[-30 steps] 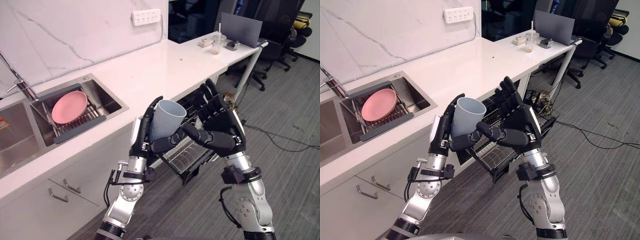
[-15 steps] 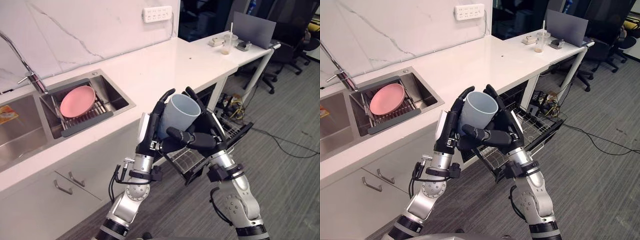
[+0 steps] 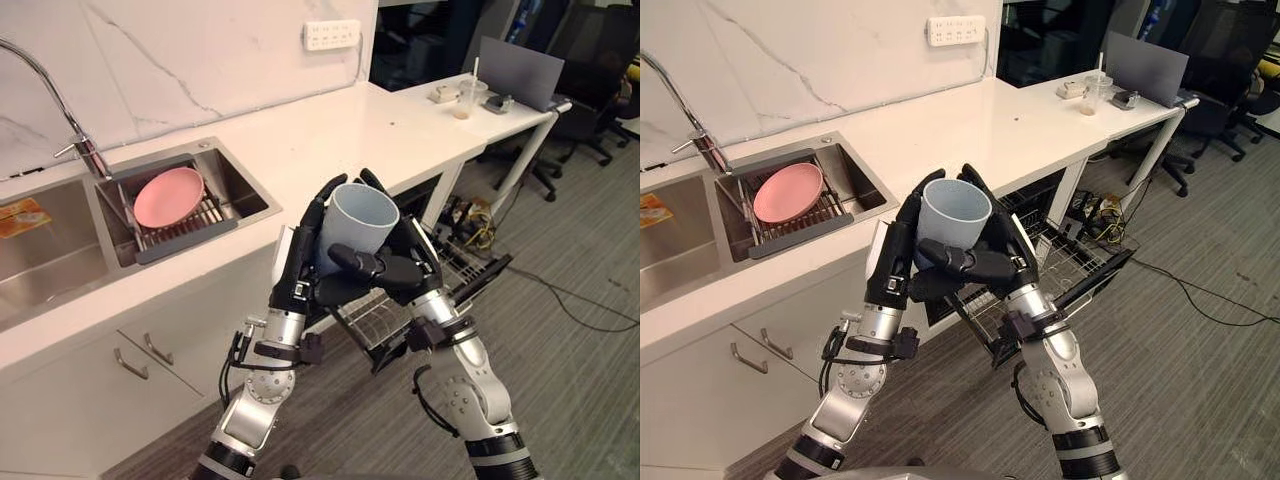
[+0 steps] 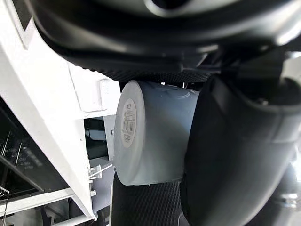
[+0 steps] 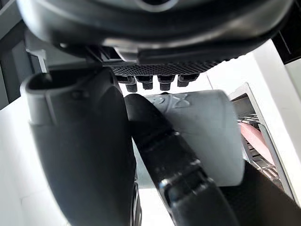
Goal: Walk over to the sink, pick up the cup, carry it to the dishwasher, place the cup inside the dishwasher, then close the dishwasher door
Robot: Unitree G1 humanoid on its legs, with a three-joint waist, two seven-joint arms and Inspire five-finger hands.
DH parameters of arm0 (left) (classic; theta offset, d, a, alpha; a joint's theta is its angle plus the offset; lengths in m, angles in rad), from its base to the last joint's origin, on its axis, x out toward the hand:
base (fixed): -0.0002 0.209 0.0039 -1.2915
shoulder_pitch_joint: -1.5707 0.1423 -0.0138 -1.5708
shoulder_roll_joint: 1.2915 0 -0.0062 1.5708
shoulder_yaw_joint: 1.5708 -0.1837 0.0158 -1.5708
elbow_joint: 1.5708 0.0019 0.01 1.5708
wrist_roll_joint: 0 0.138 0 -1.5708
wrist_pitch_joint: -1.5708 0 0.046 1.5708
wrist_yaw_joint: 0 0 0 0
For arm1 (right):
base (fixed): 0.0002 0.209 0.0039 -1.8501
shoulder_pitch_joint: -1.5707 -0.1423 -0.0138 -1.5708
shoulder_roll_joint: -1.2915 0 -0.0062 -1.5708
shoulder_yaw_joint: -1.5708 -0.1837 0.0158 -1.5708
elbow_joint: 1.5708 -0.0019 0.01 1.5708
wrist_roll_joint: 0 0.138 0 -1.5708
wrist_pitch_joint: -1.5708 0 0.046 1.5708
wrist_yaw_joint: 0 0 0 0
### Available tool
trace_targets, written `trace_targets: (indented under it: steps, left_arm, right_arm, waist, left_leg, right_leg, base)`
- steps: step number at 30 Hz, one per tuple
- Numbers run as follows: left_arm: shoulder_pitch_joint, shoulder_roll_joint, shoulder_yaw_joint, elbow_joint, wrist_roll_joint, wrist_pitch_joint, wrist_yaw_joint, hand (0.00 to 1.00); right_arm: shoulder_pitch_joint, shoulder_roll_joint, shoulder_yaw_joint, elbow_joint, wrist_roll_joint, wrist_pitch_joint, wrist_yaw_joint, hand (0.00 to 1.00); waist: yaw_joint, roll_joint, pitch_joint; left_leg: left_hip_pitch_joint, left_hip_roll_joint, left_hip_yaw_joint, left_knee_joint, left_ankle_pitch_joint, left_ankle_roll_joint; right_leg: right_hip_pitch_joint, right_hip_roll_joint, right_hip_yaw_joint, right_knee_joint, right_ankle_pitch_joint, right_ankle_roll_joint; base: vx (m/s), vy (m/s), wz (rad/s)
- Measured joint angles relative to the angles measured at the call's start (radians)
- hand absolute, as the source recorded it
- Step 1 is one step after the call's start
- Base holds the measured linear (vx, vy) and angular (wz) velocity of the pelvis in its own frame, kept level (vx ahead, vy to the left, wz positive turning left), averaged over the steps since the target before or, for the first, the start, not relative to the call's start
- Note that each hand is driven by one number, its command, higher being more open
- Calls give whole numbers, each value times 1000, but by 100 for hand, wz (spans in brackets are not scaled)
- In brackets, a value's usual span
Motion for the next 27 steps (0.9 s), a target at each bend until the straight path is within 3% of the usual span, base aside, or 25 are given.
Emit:
trace_targets:
  steps: [1, 20, 21, 27]
  left_arm:
    - [3, 0, -2, 1, -5, 0, -2, 0]
    - [58, 9, -47, 29, -78, -20, 8, 0]
    - [59, 9, -47, 29, -78, -20, 10, 100]
    - [72, 18, -52, 29, -77, -22, 17, 100]
  right_arm:
    - [-4, 0, 0, 1, 0, 2, -1, 0]
    - [-35, -35, -18, 43, -12, 36, -8, 0]
    - [-35, -35, -17, 43, -13, 36, -10, 0]
    - [-28, -8, -17, 43, -21, 42, -31, 0]
  waist:
    - [0, 0, 0]
    - [-6, -1, 0]
    - [-7, -1, 0]
    - [-21, -1, 0]
  left_leg:
    - [0, 0, 0, 0, 0, 0]
    - [-4, -2, -4, -2, 2, -1]
    - [-4, -2, -4, -2, 2, -1]
    - [-3, -2, -4, -2, 2, -1]
  right_leg:
    - [0, 0, 0, 0, 0, 0]
    - [-3, -1, -3, 0, 0, 0]
    - [-3, -1, -3, 0, 0, 0]
    - [-3, 0, -3, 0, 0, 0]
  base:
    - [0, 0, 0]
    - [0, 0, 0]
    - [0, 0, 0]
    - [0, 0, 0]
